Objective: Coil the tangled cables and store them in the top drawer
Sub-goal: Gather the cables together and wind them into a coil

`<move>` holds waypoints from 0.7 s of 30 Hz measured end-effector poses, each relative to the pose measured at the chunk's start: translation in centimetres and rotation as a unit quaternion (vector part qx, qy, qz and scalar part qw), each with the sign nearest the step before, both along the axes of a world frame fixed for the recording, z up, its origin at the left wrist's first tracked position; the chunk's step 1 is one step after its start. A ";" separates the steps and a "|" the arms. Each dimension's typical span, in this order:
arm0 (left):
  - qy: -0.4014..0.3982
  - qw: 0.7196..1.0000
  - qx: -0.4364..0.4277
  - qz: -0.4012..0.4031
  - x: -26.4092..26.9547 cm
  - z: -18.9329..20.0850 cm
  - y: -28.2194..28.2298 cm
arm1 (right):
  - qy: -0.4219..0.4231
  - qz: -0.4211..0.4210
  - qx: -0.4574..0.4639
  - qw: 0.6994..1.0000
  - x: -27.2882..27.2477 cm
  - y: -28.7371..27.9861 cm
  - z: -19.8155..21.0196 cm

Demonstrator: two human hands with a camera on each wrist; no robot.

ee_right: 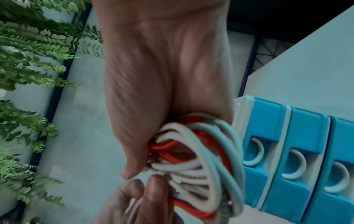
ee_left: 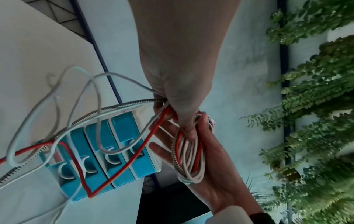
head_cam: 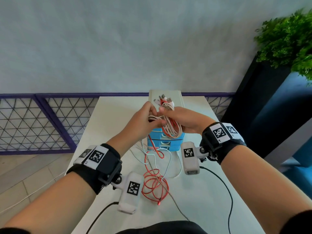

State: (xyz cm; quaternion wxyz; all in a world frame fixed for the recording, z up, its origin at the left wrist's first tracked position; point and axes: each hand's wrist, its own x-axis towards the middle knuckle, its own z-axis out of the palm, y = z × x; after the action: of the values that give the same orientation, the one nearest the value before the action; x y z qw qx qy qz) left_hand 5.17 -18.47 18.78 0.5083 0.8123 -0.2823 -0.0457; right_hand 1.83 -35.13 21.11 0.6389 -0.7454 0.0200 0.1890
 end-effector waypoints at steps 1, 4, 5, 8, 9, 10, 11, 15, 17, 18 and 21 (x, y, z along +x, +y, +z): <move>-0.007 1.000 0.002 -0.004 0.0 0.3 0.0 | 0.013 0.013 0.004 1.000 -0.2 0.1 0.0; -0.024 1.000 0.014 -0.014 0.0 0.9 0.0 | 0.048 0.049 0.053 0.996 -1.0 0.4 0.0; -0.027 0.999 0.016 -0.016 0.0 1.0 0.0 | 0.056 0.060 0.071 0.994 -1.3 0.5 0.0; -0.030 0.999 0.031 -0.018 0.1 1.3 -0.1 | 0.064 0.078 0.100 0.990 -1.6 0.9 -0.2; -0.032 0.998 0.044 -0.016 0.2 1.5 -0.1 | 0.056 0.075 0.086 0.992 -1.5 1.0 -0.3; -0.035 0.998 0.059 -0.011 0.4 1.6 -0.1 | 0.045 0.068 0.068 0.994 -1.4 1.0 -0.4; -0.035 0.997 0.074 -0.003 0.6 1.7 -0.1 | 0.033 0.060 0.049 0.996 -1.2 1.0 -0.4; 0.106 0.992 0.071 -0.021 1.3 1.8 0.1 | 0.013 0.019 0.006 1.000 -0.4 0.6 -0.1; 0.233 0.970 0.028 -0.068 1.5 1.6 0.4 | 0.002 0.010 -0.009 1.000 -0.3 0.3 0.3; 0.287 0.953 0.012 -0.094 1.7 1.6 0.7 | -0.003 0.008 -0.015 1.000 -0.3 0.2 0.5; 0.388 0.909 0.005 -0.149 2.3 1.7 1.5 | -0.012 0.004 -0.028 1.000 -0.3 0.2 0.6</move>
State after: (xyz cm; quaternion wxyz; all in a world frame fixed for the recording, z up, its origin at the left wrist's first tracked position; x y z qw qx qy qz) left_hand 7.51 -16.96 20.53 0.5610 0.6814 -0.1806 -0.4340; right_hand 1.49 -34.94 21.71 0.6175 -0.7652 0.0142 0.1818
